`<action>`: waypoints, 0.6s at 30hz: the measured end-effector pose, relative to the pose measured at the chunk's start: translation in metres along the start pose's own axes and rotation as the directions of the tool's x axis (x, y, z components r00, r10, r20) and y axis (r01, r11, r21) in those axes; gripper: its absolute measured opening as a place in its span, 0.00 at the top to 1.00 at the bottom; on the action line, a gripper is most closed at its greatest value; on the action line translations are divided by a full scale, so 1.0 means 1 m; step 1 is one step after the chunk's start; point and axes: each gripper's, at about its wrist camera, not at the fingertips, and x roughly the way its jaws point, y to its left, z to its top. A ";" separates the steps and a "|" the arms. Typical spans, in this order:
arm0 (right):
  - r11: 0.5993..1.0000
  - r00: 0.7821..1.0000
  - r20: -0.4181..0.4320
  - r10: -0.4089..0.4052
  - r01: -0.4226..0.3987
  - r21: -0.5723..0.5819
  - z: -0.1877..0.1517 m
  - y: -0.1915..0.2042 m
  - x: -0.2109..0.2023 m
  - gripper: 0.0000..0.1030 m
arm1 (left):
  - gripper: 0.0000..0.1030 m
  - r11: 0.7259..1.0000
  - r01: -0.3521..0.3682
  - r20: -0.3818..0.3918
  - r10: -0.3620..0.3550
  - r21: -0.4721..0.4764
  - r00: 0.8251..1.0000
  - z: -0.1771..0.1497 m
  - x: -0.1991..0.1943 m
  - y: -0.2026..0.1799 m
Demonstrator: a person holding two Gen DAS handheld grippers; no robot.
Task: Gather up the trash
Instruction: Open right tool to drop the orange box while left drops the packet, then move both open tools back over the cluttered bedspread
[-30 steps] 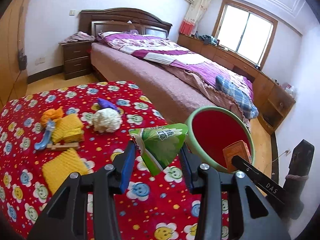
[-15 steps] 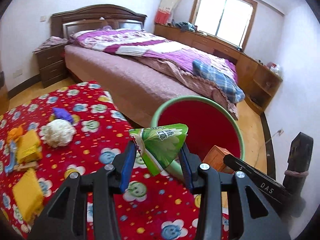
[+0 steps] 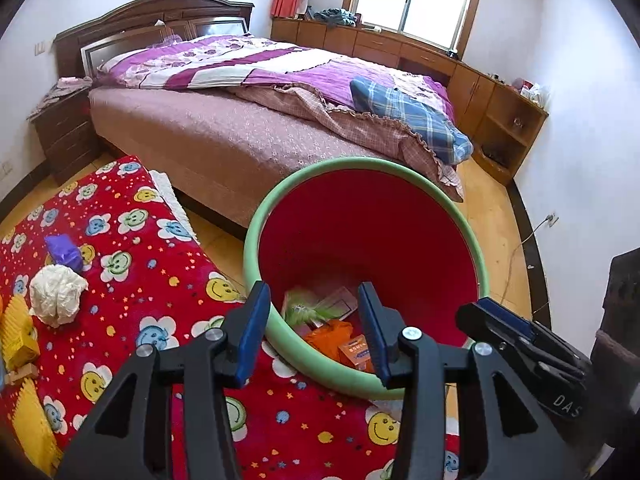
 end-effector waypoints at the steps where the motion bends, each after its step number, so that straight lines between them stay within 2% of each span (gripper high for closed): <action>1: 1.000 1.000 -0.001 0.000 0.000 0.001 0.000 0.000 0.000 0.44 | 0.56 1.000 0.000 0.002 0.000 -0.006 1.000 -0.001 -0.002 0.001; 6: 1.000 1.000 -0.007 0.006 -0.006 0.007 -0.002 0.000 0.000 0.42 | 0.56 0.999 -0.009 0.009 0.009 -0.048 1.000 -0.009 -0.011 0.011; 7: 1.000 1.000 -0.007 0.009 -0.009 0.007 -0.002 0.000 0.000 0.39 | 0.56 0.998 -0.012 0.013 0.013 -0.059 1.000 -0.011 -0.015 0.014; 18: 0.997 0.997 -0.008 0.075 -0.075 -0.008 -0.006 0.020 -0.003 0.28 | 0.56 0.976 -0.106 0.044 0.117 -0.192 0.992 -0.043 -0.062 0.056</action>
